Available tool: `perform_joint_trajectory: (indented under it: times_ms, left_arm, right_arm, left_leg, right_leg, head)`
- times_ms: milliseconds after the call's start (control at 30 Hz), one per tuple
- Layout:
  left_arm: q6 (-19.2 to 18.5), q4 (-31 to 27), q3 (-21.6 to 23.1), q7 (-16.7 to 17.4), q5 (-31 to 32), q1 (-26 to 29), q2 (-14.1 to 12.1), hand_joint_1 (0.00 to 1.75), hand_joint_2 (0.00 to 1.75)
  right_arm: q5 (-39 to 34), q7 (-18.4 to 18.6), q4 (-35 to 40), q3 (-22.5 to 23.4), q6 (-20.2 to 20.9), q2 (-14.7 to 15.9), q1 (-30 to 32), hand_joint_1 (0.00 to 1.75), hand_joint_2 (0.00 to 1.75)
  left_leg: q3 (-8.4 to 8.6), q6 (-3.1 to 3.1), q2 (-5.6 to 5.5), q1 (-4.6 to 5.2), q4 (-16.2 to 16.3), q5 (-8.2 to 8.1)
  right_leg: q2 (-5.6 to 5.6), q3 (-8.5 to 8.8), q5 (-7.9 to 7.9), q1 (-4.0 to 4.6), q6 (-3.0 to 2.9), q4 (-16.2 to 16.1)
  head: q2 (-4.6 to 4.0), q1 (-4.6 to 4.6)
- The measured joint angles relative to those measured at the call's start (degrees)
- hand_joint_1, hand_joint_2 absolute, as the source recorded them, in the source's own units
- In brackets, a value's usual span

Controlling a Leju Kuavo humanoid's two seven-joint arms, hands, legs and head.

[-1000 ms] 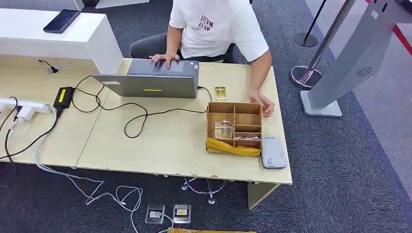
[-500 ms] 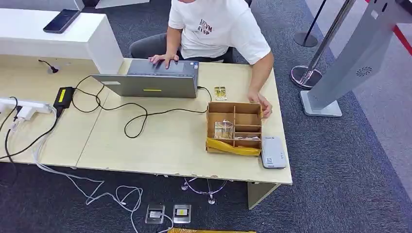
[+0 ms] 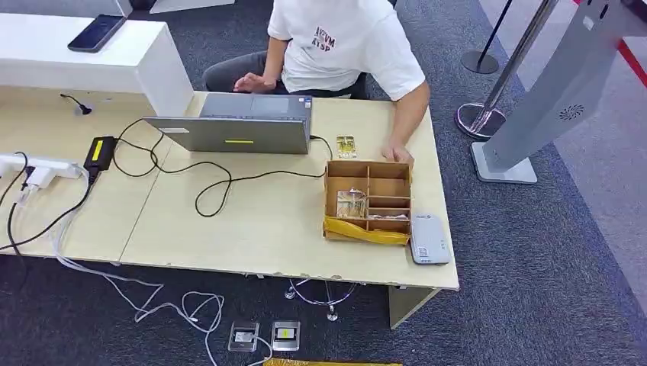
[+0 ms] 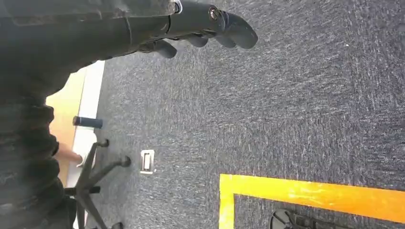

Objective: Pass the card to the sensor for recognition and then transmit it.

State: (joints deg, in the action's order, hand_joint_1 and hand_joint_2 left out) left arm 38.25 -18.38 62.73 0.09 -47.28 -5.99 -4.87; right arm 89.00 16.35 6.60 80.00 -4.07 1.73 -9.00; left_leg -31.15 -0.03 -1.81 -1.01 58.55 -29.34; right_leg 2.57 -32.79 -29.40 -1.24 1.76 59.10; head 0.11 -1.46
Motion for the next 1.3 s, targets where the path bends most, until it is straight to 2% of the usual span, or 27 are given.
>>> perform_joint_trajectory:
  times_ms: [467,1300]
  left_arm:
    - [0.0,0.0,0.8,-0.1,-0.1,0.0,0.0,0.00,1.75]
    - [-0.1,0.0,1.0,-0.9,-2.0,0.0,0.1,0.00,1.75]
  right_arm:
    - [0.1,1.0,0.0,0.4,-0.4,0.0,0.0,0.00,1.75]
    - [0.1,0.3,0.0,0.4,-0.4,0.0,0.0,0.00,1.75]
  left_leg:
    - [0.00,0.00,0.00,0.00,0.0,0.00]
    - [0.00,0.00,0.00,0.00,0.0,0.00]
  right_leg:
    - [0.00,0.00,0.00,0.00,0.00,0.0]
    - [0.00,0.00,0.00,0.00,0.00,0.0]
  head:
    - [0.00,0.00]
    - [0.02,0.00]
